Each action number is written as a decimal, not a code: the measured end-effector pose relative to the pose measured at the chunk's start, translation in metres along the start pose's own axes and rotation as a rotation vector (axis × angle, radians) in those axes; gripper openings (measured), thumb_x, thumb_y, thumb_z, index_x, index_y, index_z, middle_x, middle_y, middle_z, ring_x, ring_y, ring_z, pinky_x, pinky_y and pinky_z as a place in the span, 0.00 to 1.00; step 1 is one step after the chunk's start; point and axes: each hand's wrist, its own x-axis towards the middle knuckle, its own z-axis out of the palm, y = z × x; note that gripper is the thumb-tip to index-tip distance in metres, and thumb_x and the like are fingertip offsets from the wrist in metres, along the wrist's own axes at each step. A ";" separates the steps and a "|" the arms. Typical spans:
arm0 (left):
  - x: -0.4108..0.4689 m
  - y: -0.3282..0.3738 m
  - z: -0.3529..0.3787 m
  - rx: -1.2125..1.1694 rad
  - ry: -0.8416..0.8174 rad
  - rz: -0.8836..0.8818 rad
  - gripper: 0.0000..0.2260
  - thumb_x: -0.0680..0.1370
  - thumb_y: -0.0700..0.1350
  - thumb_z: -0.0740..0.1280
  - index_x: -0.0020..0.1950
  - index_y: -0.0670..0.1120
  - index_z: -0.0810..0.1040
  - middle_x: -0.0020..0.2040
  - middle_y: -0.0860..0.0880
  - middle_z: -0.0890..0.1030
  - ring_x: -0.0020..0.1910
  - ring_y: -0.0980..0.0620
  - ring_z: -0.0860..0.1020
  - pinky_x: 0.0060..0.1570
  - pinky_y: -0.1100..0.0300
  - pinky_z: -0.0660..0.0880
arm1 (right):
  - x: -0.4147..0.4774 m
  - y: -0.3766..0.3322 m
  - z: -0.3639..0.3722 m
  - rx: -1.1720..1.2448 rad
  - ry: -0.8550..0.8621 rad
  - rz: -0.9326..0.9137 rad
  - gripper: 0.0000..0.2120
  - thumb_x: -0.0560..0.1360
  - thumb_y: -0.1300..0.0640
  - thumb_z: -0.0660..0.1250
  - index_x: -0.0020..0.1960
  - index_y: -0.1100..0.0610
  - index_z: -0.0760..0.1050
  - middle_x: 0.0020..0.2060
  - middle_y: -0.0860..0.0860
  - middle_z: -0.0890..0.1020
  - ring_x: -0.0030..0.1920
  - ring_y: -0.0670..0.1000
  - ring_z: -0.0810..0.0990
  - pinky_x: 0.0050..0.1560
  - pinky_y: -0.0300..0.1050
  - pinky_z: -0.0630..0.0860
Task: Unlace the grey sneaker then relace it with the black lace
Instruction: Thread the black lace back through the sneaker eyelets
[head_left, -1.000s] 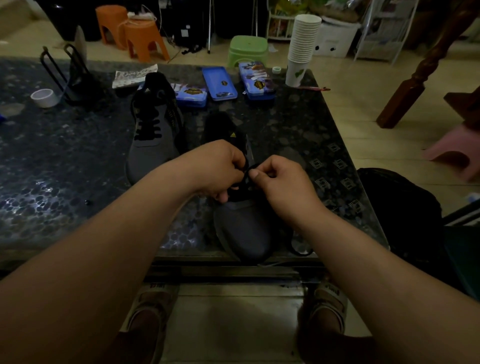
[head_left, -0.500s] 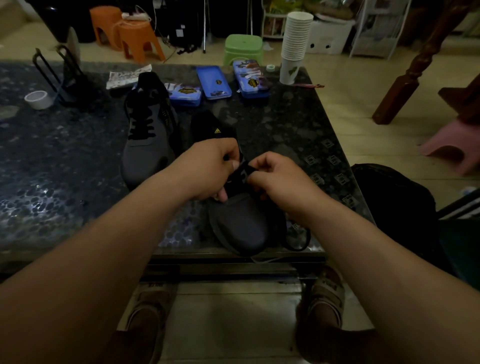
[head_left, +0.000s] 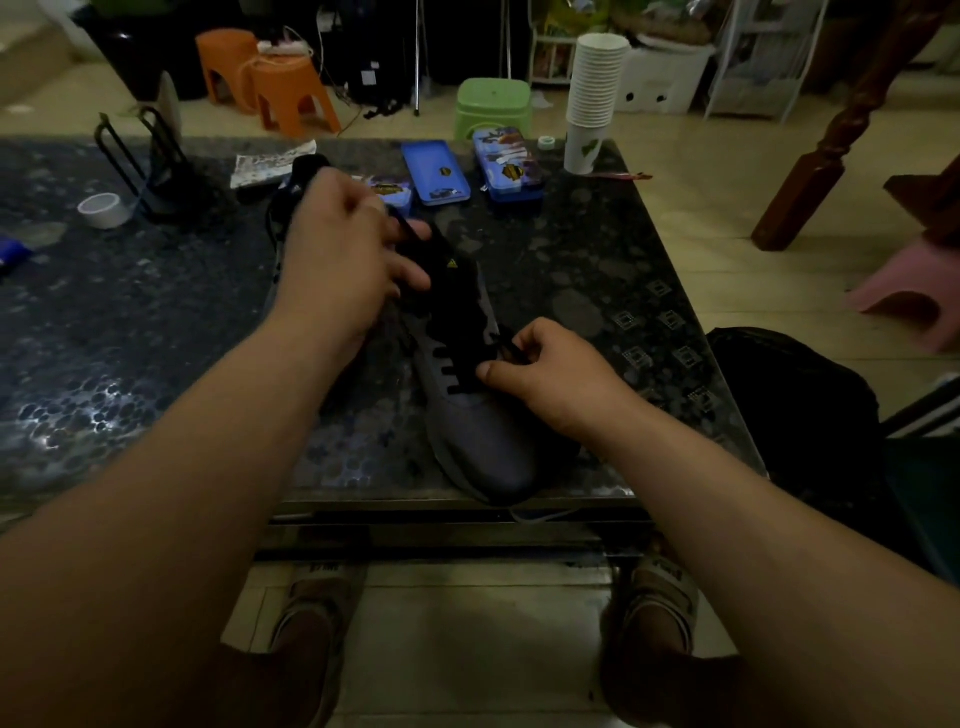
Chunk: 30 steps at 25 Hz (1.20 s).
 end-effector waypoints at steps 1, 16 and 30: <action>0.002 0.003 -0.004 -0.113 0.027 -0.055 0.06 0.86 0.41 0.53 0.53 0.46 0.67 0.45 0.47 0.87 0.29 0.48 0.80 0.26 0.61 0.70 | -0.001 -0.001 -0.001 -0.003 -0.011 0.000 0.18 0.72 0.43 0.78 0.51 0.53 0.76 0.43 0.47 0.81 0.43 0.47 0.80 0.42 0.46 0.74; -0.006 -0.007 -0.017 1.017 -0.479 0.328 0.02 0.81 0.48 0.69 0.51 0.53 0.81 0.47 0.52 0.81 0.47 0.50 0.79 0.45 0.53 0.76 | 0.026 -0.034 -0.016 -0.111 -0.090 -0.277 0.24 0.80 0.68 0.57 0.57 0.44 0.84 0.56 0.50 0.78 0.55 0.46 0.80 0.49 0.34 0.77; -0.002 -0.014 -0.022 0.305 -0.085 0.092 0.04 0.84 0.46 0.64 0.50 0.47 0.73 0.39 0.49 0.76 0.34 0.52 0.74 0.39 0.54 0.73 | 0.023 -0.024 -0.010 -0.254 -0.131 -0.374 0.15 0.85 0.57 0.60 0.61 0.42 0.82 0.53 0.47 0.80 0.51 0.43 0.79 0.54 0.42 0.76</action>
